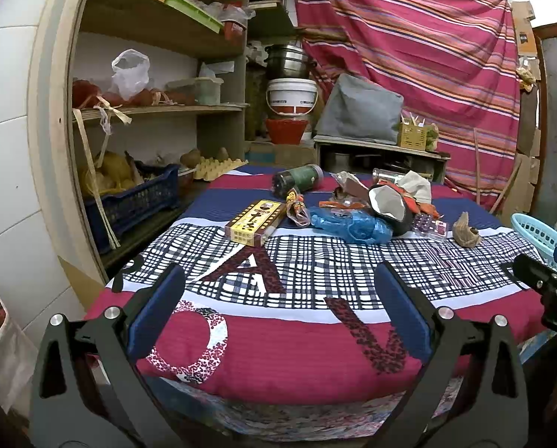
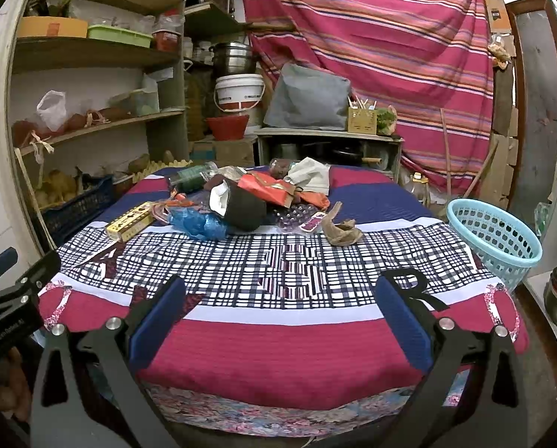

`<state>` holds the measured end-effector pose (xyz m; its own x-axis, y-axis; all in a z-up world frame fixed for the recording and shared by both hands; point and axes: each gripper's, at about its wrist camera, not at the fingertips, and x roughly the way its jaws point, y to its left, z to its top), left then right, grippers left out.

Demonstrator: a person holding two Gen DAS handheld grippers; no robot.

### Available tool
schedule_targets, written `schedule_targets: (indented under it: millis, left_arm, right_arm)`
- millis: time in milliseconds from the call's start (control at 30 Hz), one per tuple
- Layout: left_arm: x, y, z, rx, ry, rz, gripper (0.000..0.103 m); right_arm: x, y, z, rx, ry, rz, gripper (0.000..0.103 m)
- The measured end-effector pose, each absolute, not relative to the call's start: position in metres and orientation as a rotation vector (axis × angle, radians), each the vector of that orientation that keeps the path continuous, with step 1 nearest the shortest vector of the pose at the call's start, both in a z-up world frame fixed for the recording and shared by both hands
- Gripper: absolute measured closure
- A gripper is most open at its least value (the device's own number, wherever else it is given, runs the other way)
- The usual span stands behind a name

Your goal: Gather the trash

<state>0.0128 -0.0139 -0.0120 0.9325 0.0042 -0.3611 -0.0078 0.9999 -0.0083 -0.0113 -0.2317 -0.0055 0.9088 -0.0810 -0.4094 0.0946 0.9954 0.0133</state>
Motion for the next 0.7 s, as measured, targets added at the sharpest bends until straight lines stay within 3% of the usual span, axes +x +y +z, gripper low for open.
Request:
schedule_targets:
  millis: [700]
  left_arm:
    - [0.0133,-0.013,-0.0119,-0.013,0.369,0.004,0.005]
  right_arm:
    - [-0.0116,-0.229,-0.0047,0.031,0.422,-0.091,0.004]
